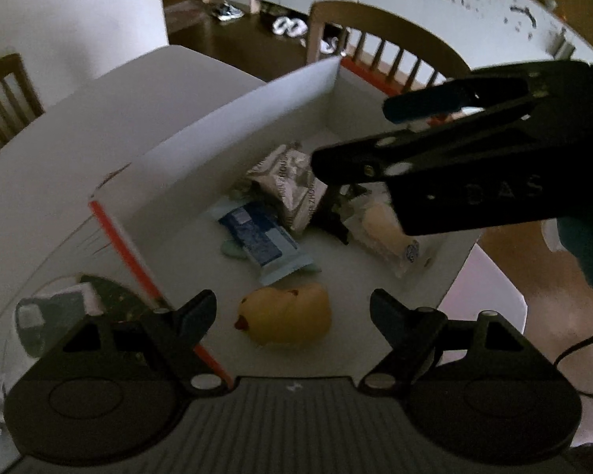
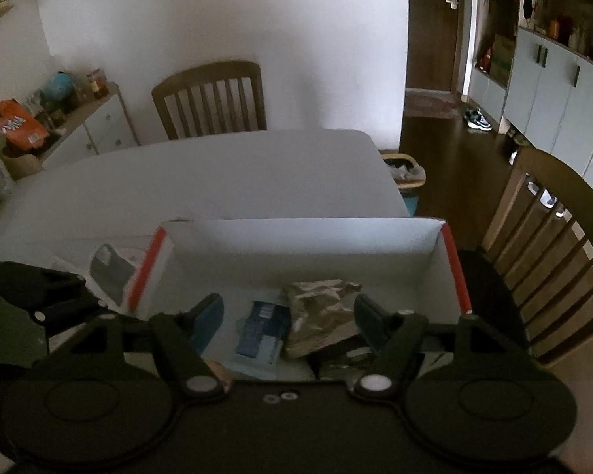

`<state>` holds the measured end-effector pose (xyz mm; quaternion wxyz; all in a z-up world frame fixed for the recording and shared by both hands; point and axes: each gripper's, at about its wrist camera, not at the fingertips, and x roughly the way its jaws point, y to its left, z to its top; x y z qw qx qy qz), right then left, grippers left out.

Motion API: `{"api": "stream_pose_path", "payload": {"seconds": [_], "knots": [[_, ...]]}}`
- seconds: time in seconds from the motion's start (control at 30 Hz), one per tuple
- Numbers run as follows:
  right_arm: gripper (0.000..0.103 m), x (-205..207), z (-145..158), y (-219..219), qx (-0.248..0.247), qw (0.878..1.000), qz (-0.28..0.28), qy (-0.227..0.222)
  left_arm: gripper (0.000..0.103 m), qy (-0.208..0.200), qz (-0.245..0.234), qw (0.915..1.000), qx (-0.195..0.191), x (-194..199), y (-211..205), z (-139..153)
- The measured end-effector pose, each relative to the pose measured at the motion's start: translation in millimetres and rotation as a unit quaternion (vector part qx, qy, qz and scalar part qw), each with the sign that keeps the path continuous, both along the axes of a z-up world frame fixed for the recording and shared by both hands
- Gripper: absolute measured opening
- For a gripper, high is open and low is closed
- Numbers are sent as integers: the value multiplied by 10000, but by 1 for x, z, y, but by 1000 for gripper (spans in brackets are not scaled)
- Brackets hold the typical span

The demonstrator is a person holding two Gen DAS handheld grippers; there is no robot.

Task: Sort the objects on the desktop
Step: 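Move both tools back from the shoebox toward the white-green package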

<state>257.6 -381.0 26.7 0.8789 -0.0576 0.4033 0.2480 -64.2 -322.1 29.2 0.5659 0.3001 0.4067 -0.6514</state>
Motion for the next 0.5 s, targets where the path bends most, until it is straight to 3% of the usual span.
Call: {"api": "stream_pose_path", "payload": {"seconds": [0.3, 0.5], "knots": [[75, -28, 18, 12, 159, 9996, -53, -246, 85, -22, 576, 9962, -653, 18, 42, 12], [75, -47, 24, 25, 265, 9986, -101, -454, 85, -33, 693, 9907, -1170, 25, 74, 21]]}}
